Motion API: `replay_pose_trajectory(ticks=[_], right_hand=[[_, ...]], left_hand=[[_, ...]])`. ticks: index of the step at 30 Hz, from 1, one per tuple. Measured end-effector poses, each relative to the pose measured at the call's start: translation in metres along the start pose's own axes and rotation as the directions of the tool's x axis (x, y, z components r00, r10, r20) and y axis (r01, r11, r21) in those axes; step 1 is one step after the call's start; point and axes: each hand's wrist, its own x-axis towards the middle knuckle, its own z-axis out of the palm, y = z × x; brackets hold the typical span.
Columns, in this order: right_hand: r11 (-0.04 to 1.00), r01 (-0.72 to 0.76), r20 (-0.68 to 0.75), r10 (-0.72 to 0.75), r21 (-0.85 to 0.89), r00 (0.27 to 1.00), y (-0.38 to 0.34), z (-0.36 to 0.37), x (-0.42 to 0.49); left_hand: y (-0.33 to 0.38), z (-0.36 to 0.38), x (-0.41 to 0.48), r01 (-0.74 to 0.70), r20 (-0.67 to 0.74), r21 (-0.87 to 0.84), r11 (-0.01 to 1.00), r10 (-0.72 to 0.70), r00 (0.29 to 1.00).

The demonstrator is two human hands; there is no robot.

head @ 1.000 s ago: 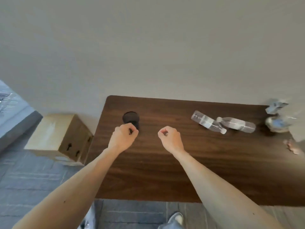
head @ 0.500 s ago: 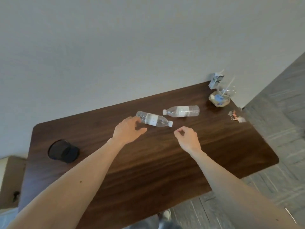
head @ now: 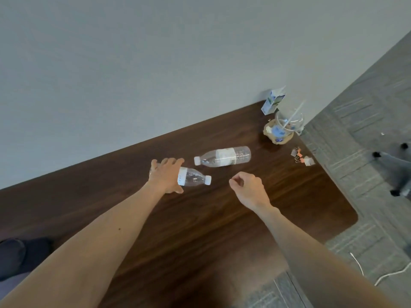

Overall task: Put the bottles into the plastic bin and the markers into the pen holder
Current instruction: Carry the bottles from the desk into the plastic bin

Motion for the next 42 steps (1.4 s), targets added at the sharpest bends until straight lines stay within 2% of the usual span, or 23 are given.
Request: replay_pose_trajectory(ticks=[4,7,11,14,17,21,25,28,32,36,40,42], right_hand=[[0.998,0.045,0.029,-0.044,-0.044,0.999,0.001,-0.001,0.019],[0.995,0.075,0.014,-0.074,-0.062,0.997,0.002,-0.006,0.033],[0.988,0.136,-0.013,-0.137,-0.073,0.990,-0.003,-0.013,0.061],[0.975,0.207,0.006,-0.208,-0.084,0.978,-0.007,-0.012,0.085],[0.939,0.300,0.025,-0.300,-0.170,0.954,-0.009,-0.009,0.105],[0.848,0.394,0.134,-0.371,-0.355,0.919,-0.010,-0.004,0.125],[0.755,0.449,0.330,-0.320,-0.478,0.888,-0.009,0.005,0.141],[0.730,0.450,0.382,-0.274,-0.515,0.882,-0.009,0.016,0.143],[0.746,0.456,0.410,-0.266,-0.485,0.872,-0.019,0.027,0.135],[0.814,0.478,0.428,-0.322,-0.330,0.845,-0.055,0.039,0.110],[0.813,0.551,0.459,-0.423,-0.189,0.781,-0.098,0.068,0.056],[0.778,0.611,0.487,-0.480,-0.146,0.729,-0.119,0.090,0.017]], left_hand=[[0.001,0.011,0.010,0.021,0.054,0.030,0.999,-0.022,0.998],[0.001,0.014,0.009,0.060,0.041,-0.016,0.998,-0.059,0.997],[-0.006,0.007,-0.003,0.124,-0.024,-0.186,0.975,-0.131,0.991],[-0.009,0.002,-0.022,0.190,-0.102,-0.387,0.902,-0.247,0.964],[-0.005,-0.003,-0.041,0.256,-0.132,-0.489,0.834,-0.361,0.923],[0.002,-0.003,-0.064,0.306,-0.168,-0.590,0.747,-0.485,0.858],[0.006,0.000,-0.083,0.355,-0.162,-0.650,0.672,-0.579,0.799],[0.006,0.004,-0.097,0.383,-0.146,-0.677,0.629,-0.624,0.768],[0.002,0.010,-0.121,0.409,-0.143,-0.705,0.580,-0.681,0.719],[-0.005,0.019,-0.154,0.403,-0.140,-0.762,0.506,-0.737,0.661],[-0.015,0.038,-0.206,0.400,-0.133,-0.805,0.439,-0.790,0.599],[-0.021,0.052,-0.246,0.419,-0.119,-0.824,0.382,-0.839,0.531]])
